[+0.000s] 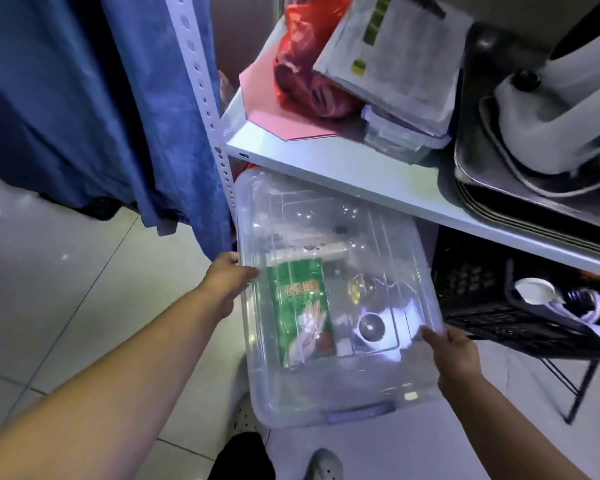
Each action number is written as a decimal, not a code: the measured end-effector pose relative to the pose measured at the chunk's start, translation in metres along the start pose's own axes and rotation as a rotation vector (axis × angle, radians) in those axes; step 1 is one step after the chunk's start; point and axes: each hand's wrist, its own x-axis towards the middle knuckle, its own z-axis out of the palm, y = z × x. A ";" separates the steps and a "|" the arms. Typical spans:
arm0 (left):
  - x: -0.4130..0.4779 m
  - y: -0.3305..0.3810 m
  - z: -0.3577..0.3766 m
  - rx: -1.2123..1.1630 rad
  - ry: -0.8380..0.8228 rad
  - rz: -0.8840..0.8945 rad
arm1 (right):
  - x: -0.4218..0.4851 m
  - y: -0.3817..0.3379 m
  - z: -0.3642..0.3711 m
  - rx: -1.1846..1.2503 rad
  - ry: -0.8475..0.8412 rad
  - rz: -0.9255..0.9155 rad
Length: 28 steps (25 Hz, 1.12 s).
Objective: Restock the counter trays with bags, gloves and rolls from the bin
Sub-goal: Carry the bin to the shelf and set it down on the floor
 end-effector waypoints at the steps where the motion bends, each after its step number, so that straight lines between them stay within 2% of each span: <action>1: 0.011 0.010 0.000 0.037 -0.033 0.000 | 0.003 -0.003 0.009 0.042 0.024 0.032; 4: 0.031 0.022 -0.004 0.134 -0.125 -0.032 | 0.005 -0.019 0.039 0.146 0.099 0.124; 8: 0.026 0.013 -0.016 0.067 -0.104 -0.082 | 0.012 -0.043 0.070 0.205 0.140 0.178; 12: 0.022 -0.007 -0.027 -0.010 -0.049 -0.249 | 0.028 -0.076 0.090 0.150 0.039 0.196; 14: 0.031 -0.005 -0.018 -0.128 -0.050 -0.302 | 0.034 -0.085 0.097 0.170 -0.013 0.151; 18: 0.063 0.023 0.011 -0.310 -0.001 -0.219 | 0.035 -0.078 0.091 0.373 -0.026 0.091; 23: 0.091 0.060 0.039 -0.435 0.016 -0.136 | 0.020 -0.060 0.092 0.598 -0.079 0.221; 28: 0.107 0.079 0.043 -0.384 0.068 -0.160 | 0.005 -0.042 0.086 0.417 -0.107 0.194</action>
